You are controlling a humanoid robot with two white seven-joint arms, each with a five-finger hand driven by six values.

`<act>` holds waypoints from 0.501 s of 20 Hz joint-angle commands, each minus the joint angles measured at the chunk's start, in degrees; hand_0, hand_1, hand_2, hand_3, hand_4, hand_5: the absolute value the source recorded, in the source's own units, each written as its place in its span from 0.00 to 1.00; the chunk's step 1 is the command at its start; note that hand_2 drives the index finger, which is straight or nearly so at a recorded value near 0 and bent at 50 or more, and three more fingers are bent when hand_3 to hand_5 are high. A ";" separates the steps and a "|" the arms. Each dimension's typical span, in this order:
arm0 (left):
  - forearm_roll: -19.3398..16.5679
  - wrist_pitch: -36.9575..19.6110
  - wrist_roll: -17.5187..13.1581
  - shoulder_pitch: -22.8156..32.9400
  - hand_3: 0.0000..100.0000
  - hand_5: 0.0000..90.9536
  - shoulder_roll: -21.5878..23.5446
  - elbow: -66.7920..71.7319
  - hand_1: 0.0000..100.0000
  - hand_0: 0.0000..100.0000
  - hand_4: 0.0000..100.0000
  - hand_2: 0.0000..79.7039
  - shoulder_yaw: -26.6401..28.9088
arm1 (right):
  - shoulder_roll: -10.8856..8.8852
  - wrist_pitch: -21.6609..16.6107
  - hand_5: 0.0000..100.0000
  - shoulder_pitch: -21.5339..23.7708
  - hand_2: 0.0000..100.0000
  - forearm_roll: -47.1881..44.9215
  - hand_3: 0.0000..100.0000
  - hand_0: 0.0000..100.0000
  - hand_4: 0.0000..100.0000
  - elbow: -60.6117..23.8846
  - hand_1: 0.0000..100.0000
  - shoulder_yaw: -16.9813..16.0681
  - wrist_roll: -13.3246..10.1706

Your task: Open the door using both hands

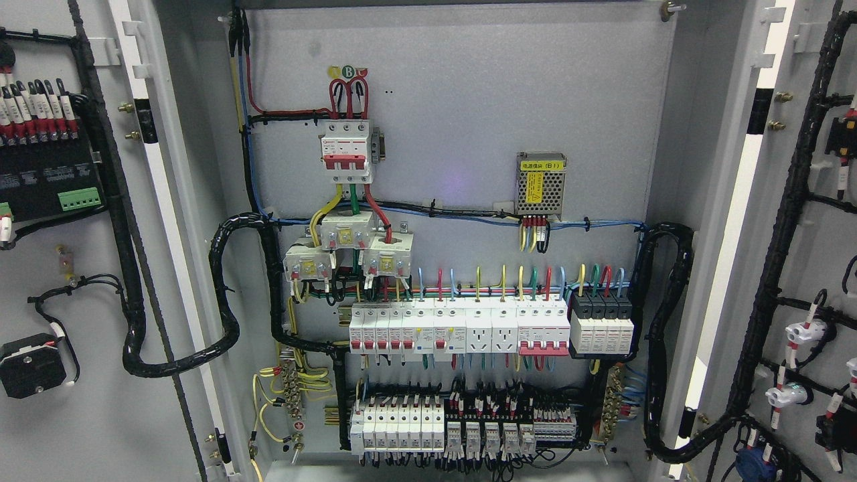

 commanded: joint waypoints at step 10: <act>-0.57 3.69 -0.02 -13.29 0.00 0.00 -9.28 47.74 0.00 0.00 0.04 0.00 0.16 | 10.51 0.36 0.00 -6.92 0.00 4.39 0.00 0.00 0.00 40.02 0.00 0.44 0.06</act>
